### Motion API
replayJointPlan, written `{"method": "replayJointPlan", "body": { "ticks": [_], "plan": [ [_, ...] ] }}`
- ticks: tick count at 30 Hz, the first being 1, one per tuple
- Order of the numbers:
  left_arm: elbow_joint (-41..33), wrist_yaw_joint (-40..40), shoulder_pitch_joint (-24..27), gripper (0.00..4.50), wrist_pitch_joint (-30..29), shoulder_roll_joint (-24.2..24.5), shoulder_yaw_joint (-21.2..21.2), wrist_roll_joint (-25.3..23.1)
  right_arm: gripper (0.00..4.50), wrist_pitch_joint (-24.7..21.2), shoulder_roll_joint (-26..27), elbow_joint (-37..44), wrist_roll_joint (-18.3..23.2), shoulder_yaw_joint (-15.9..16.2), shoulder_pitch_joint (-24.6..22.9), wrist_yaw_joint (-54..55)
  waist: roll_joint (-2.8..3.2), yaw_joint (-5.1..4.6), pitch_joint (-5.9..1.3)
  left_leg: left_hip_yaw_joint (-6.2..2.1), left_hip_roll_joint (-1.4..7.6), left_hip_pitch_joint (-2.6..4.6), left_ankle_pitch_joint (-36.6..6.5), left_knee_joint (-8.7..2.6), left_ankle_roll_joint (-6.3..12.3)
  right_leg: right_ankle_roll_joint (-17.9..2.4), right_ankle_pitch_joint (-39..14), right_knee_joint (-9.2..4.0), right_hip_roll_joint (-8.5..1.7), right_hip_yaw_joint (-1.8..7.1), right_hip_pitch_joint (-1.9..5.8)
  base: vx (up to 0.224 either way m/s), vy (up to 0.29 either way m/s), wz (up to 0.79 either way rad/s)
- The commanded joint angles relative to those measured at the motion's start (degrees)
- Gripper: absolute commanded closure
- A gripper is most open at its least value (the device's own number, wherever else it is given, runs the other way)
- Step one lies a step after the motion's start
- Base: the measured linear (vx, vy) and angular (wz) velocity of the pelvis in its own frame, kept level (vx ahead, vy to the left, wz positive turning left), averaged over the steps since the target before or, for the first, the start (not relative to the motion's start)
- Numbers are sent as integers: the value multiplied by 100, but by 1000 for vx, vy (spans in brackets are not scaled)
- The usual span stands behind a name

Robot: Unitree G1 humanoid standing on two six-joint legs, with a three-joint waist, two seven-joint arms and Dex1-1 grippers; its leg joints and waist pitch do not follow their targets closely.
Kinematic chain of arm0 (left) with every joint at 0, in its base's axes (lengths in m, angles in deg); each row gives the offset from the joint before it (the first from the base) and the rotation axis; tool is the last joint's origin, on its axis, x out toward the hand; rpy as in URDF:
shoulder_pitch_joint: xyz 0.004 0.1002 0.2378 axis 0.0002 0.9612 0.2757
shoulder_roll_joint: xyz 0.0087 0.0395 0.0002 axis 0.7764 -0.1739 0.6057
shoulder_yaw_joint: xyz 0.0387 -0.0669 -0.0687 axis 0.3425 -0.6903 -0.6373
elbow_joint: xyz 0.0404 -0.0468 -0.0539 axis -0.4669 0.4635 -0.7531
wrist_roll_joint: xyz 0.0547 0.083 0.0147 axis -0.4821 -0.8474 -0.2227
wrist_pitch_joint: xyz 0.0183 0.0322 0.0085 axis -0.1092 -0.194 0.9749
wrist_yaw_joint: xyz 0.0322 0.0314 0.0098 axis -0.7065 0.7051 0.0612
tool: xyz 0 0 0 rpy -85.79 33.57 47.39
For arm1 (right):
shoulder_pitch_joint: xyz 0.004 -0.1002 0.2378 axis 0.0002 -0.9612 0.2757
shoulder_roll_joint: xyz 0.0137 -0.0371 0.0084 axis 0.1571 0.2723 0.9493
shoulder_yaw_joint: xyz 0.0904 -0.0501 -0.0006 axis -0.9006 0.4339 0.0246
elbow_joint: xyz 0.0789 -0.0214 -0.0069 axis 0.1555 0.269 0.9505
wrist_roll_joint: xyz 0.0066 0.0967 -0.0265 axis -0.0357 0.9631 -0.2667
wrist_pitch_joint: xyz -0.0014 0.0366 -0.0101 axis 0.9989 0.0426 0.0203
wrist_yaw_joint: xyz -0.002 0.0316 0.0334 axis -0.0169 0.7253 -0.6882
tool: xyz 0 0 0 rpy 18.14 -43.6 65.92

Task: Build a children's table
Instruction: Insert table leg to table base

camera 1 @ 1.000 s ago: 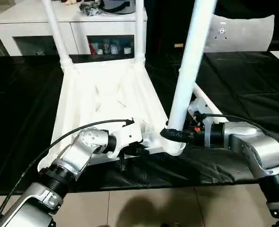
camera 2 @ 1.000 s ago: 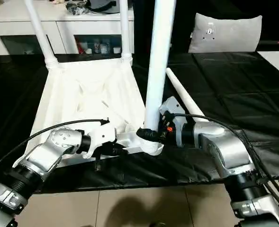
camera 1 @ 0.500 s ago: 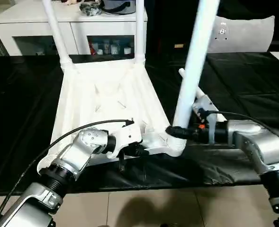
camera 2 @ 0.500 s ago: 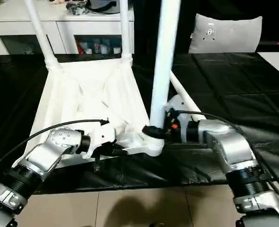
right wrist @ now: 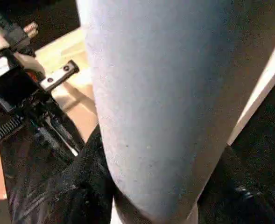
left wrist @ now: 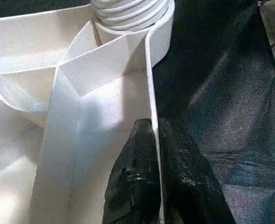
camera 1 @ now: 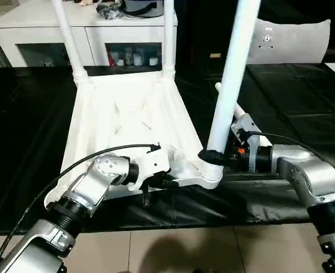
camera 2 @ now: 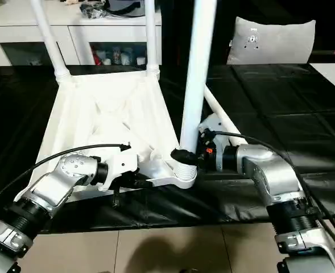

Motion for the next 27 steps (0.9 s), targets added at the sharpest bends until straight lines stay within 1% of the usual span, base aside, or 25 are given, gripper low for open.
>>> {"method": "replayJointPlan", "body": {
  "ticks": [1, 2, 4, 5, 6, 7, 8, 9, 10, 11, 12, 13, 14, 15, 16, 17, 18, 20, 21, 22, 23, 24, 25, 26, 27],
  "plan": [
    [1, -27, -114, 450, 88, 45, 20, -190, 261, -108, 151, -243, 47, -86, -259, 176, 7, 15, -312, -97, 266, -3, -1539, -415, 227, -105, -3266, -593, -435, 268, 291, 0, 0, 0],
    [7, -16, -108, 450, 93, 40, 18, -192, 261, -81, 206, -242, 114, -182, -335, 209, 18, 5, -312, -95, 248, 10, -1632, -405, 201, -84, -3353, -618, -436, 248, 287, 0, 0, 0],
    [22, 8, -100, 450, 100, 24, 8, -192, 261, -19, 317, -225, 241, -362, -481, 265, -6, -4, -313, -93, 252, 11, -1641, -410, 200, -69, -3351, -629, -433, 249, 285, 0, 0, 0],
    [30, 19, -98, 450, 103, 16, 2, -189, 261, 8, 374, -216, 307, -451, -553, 300, 34, 1, -313, -98, 258, 16, -1668, -419, 197, -76, -3326, -639, -435, 251, 283, 0, 0, 0],
    [43, 32, -97, 450, 99, 1, -6, -182, 261, 65, 423, -198, 355, -525, -658, 332, 23, -3, -313, -106, 266, 11, -1697, -428, 198, -86, -3297, -637, -438, 246, 291, 0, 0, 0],
    [45, 41, -88, 450, 97, -8, -9, -176, 261, 151, 449, -163, 349, -548, -783, 364, 25, -6, -313, -105, 267, 16, -1725, -428, 197, -86, -3302, -638, -434, 241, 289, 0, 0, 0],
    [53, 55, -79, 450, 103, -21, -9, -177, 261, 314, 459, -84, 304, -527, -948, 367, 48, -3, -305, -104, 270, 42, -1805, -433, 192, -92, -3286, -654, -431, 234, 275, 0, 0, 0],
    [54, 57, -78, 450, 104, -22, -9, -177, 261, 336, 460, -73, 298, -524, -969, 366, 41, -14, -301, -110, 264, 31, -1822, -438, 197, -83, -3310, -653, -428, 223, 292, 0, 0, 0],
    [65, 70, -76, 450, 108, -34, -9, -178, 261, 450, 488, -1, 287, -538, -1066, 385, 52, -11, -293, -108, 260, 37, -1866, -437, 198, -60, -3390, -668, -429, 211, 287, 0, 0, 0],
    [70, 90, -63, 450, 117, -47, -11, -181, 261, 572, 603, 77, 327, -679, -1179, 520, 84, -30, -288, -120, 258, 70, -1981, -437, 166, -24, -3500, -704, -434, 187, 275, 0, 0, 0],
    [72, 93, -61, 450, 119, -50, -11, -181, 261, 593, 625, 86, 335, -707, -1195, 545, 82, -37, -290, -126, 256, 60, -1995, -439, 161, -14, -3502, -708, -436, 179, 290, 0, 0, 0],
    [70, 101, -54, 450, 120, -55, -12, -182, 261, 622, 669, 102, 355, -765, -1233, 599, 114, -33, -292, -131, 262, 71, -2022, -443, 155, -18, -3499, -713, -443, 170, 290, 0, 0, 0],
    [69, 107, -50, 450, 119, -59, -11, -183, 261, 661, 694, 106, 352, -793, -1265, 632, 107, -45, -297, -136, 272, 74, -2032, -448, 154, -21, -3453, -714, -442, 161, 299, 0, 0, 0],
    [69, 115, -46, 450, 118, -63, -9, -184, 261, 745, 715, 103, 309, -806, -1314, 682, 109, -59, -298, -149, 290, 48, -2034, -469, 165, -55, -3312, -697, -445, 166, 319, 0, 0, 0],
    [69, 120, -43, 450, 121, -65, -8, -185, 261, 850, 712, 87, 228, -779, -1341, 718, 131, -64, -292, -148, 288, 52, -2076, -470, 161, -47, -3340, -696, -448, 165, 309, 0, 0, 0],
    [67, 123, -36, 450, 121, -65, -4, -187, 261, 1018, 674, 61, 50, -681, -1380, 772, 128, -71, -287, -149, 288, 49, -2104, -474, 153, -33, -3371, -701, -450, 164, 311, 0, 0, 0],
    [66, 123, -34, 450, 120, -65, -3, -187, 261, 1076, 651, 52, -22, -631, -1391, 789, 130, -75, -284, -148, 280, 42, -2136, -469, 144, -10, -3421, -705, -452, 157, 310, 0, 0, 0],
    [64, 122, -30, 450, 120, -62, 1, -191, 261, 1222, 573, 20, -227, -479, -1402, 820, 133, -111, -259, -156, 254, 64, -2282, -457, 109, 128, -3697, -767, -443, 111, 297, 0, 0, 0],
    [70, 117, -26, 450, 132, -54, 8, -204, 261, 1393, 467, -22, -475, -289, -1399, 847, 130, -116, -260, -150, 242, 67, -2289, -447, 106, 156, -3744, -778, -447, 103, 296, 0, 0, 0],
    [70, 116, -25, 450, 133, -53, 9, -205, 261, 1406, 458, -26, -496, -273, -1398, 849, 137, -124, -254, -154, 240, 80, -2327, -443, 99, 180, -3802, -788, -446, 89, 286, 0, 0, 0],
    [71, 108, -23, 450, 144, -41, 18, -217, 261, 1513, 387, -65, -690, -145, -1386, 835, 141, -159, -242, -157, 227, 93, -2422, -430, 92, 267, -3919, -826, -431, 44, 282, 0, 0, 0],
    [68, 103, -19, 450, 150, -32, 25, -225, 261, 1575, 347, -87, -805, -71, -1382, 822, 146, -174, -242, -160, 230, 111, -2463, -430, 97, 275, -3925, -843, -432, 38, 276, 0, 0, 0],
    [68, 103, -19, 450, 150, -32, 25, -225, 261, 1575, 347, -87, -805, -71, -1382, 822, 149, -195, -235, -168, 232, 119, -2517, -431, 93, 267, -3917, -846, -437, 26, 272, 0, 0, 0],
    [63, 102, -16, 450, 153, -26, 28, -229, 261, 1610, 321, -98, -873, -26, -1375, 795, 146, -257, -209, -191, 249, 133, -2735, -452, 81, 317, -3971, -874, -410, -33, 288, 0, 0, 0],
    [55, 93, -12, 450, 161, -12, 34, -236, 261, 1586, 292, -73, -906, 34, -1358, 734, 164, -311, -178, -225, 283, 166, -3020, -470, 52, 390, -4048, -906, -395, -115, 308, 0, 0, 0]
  ]
}}
